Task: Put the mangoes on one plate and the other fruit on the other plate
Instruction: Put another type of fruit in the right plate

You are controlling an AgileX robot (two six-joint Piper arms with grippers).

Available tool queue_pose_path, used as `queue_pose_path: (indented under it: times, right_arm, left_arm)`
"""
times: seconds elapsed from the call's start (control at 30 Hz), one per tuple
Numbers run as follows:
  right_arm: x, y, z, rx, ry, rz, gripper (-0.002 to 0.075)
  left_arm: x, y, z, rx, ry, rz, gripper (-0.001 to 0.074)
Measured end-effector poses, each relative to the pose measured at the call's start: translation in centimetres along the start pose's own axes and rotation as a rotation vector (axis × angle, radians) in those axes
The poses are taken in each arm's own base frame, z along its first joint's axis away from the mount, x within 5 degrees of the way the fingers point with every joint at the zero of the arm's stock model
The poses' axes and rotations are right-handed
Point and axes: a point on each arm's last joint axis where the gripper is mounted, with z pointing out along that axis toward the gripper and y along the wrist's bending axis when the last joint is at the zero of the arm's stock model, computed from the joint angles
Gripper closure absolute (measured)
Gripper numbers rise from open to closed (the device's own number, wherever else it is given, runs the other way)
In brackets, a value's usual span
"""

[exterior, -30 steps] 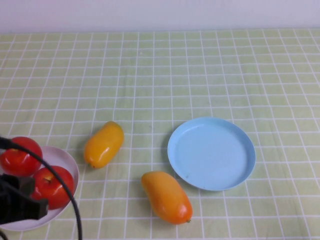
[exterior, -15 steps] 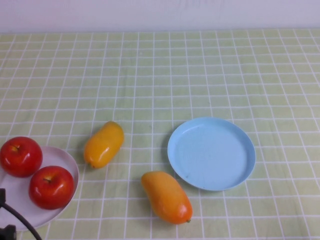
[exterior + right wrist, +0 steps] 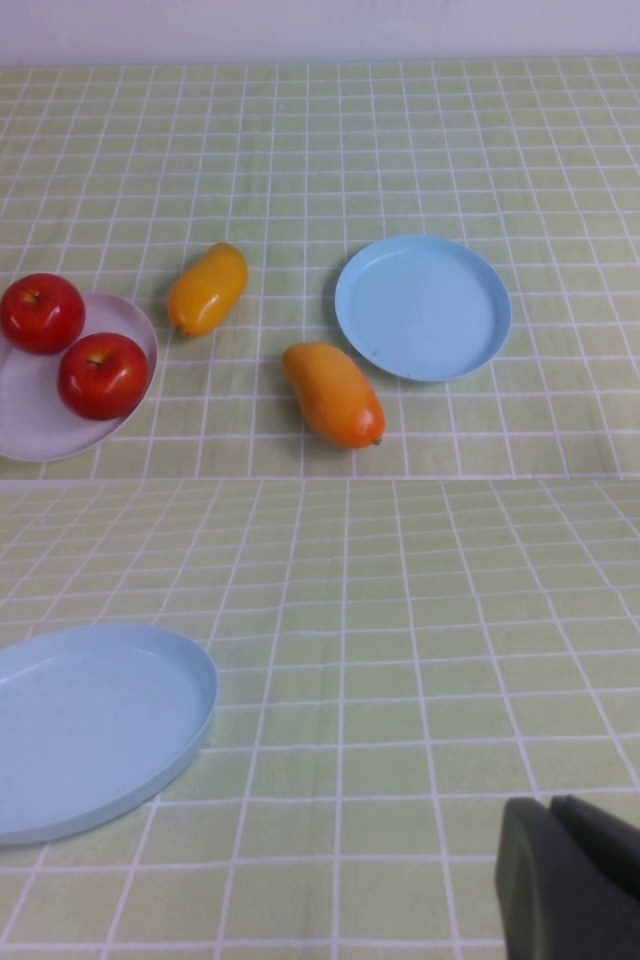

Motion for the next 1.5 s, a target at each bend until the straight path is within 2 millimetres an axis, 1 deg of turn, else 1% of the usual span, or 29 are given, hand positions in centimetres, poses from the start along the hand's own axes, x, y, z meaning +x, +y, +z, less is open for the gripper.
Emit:
queue_pose_path:
  times: [0.1, 0.37, 0.6, 0.7, 1.5]
  right_arm:
    - [0.0, 0.0, 0.0, 0.0, 0.0, 0.0, 0.0744]
    - [0.0, 0.0, 0.0, -0.001, 0.0, 0.002, 0.0744]
    - [0.0, 0.0, 0.0, -0.001, 0.0, 0.002, 0.0744]
    - [0.0, 0.0, 0.0, -0.001, 0.0, 0.002, 0.0744]
    - [-0.1, 0.0, 0.0, 0.001, -0.011, 0.004, 0.0744]
  left_arm:
    - [1.3, 0.2, -0.8, -0.033, -0.047, 0.021, 0.0735]
    - [5.4, 0.3, -0.3, -0.036, 0.09, 0.015, 0.0735]
    - [6.8, 0.2, -0.4, -0.033, 0.221, 0.007, 0.0735]
    - [7.0, 0.2, -0.5, -0.032, 0.25, 0.006, 0.0735]
    - [7.0, 0.2, -0.5, -0.032, 0.25, 0.006, 0.0735]
